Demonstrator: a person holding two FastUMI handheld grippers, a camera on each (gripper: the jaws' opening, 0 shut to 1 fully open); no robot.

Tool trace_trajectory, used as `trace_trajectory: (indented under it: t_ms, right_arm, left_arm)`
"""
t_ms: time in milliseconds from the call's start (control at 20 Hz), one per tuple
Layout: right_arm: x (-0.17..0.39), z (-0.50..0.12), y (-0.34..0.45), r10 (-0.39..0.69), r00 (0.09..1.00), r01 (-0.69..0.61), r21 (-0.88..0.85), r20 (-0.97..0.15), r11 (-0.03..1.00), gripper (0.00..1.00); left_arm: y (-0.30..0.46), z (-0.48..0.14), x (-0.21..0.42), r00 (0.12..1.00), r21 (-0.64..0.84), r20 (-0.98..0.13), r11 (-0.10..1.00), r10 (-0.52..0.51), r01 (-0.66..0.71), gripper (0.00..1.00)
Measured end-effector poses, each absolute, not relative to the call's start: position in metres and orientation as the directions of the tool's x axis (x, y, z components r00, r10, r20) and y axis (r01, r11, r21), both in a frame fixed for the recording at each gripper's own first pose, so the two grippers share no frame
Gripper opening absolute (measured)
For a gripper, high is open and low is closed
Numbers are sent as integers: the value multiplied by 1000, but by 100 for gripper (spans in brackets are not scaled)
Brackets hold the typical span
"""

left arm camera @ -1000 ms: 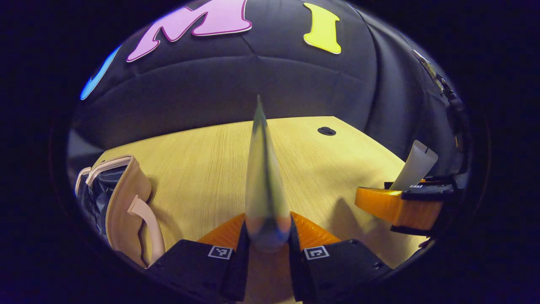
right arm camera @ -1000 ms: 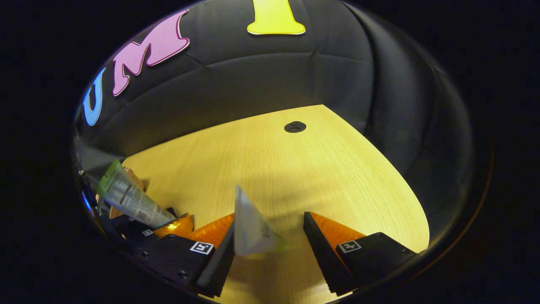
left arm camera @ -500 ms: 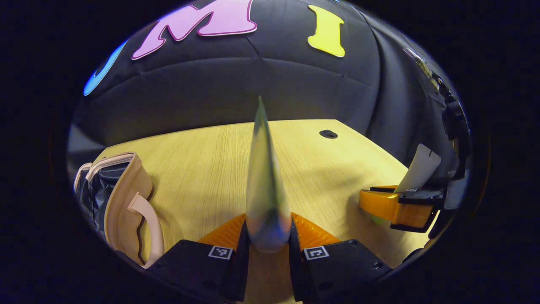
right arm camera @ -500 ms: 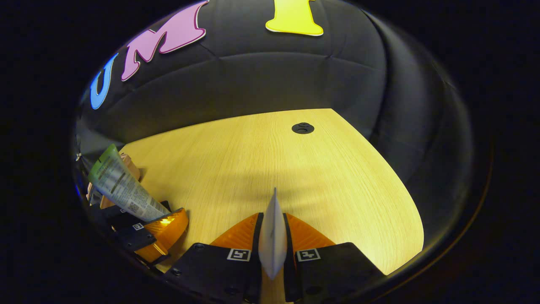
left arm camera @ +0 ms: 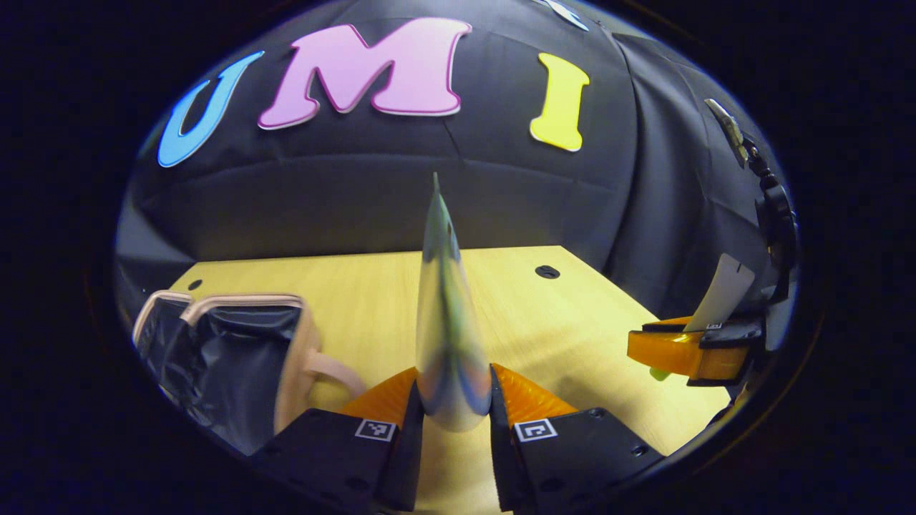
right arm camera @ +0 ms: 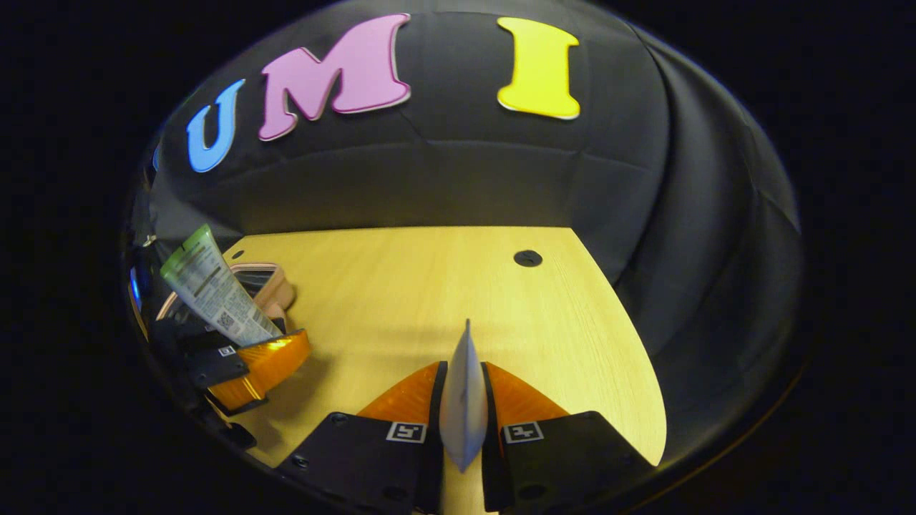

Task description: First open the suitcase, pack the skin care products into it, and then close the suitcase.

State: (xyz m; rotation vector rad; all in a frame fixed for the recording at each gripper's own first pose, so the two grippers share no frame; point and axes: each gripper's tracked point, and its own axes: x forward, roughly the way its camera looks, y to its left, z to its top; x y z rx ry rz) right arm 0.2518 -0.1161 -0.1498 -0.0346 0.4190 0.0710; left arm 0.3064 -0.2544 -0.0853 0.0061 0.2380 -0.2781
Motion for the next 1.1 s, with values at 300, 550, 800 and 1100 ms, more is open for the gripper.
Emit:
trace_trajectory:
  t_ms: [300,550,800,1100]
  right_arm:
    - [207,-104,-19,200,908,-207,21,-369,978,24]
    - [190,-89,57,272,893,-269,61,-360,961,24]
    - [172,-76,93,289,896,-291,47,-338,955,24]
    - [162,-84,105,271,887,-279,33,-373,960,24]
  left_arm:
    - [-103,-60,241,926,-36,-340,986,-163,160,46]
    - [-18,-104,257,834,-24,-535,989,-136,146,42]
    - [16,-154,289,699,-44,-699,985,-148,164,43]
    - [23,-185,305,591,-70,-792,985,-151,156,46]
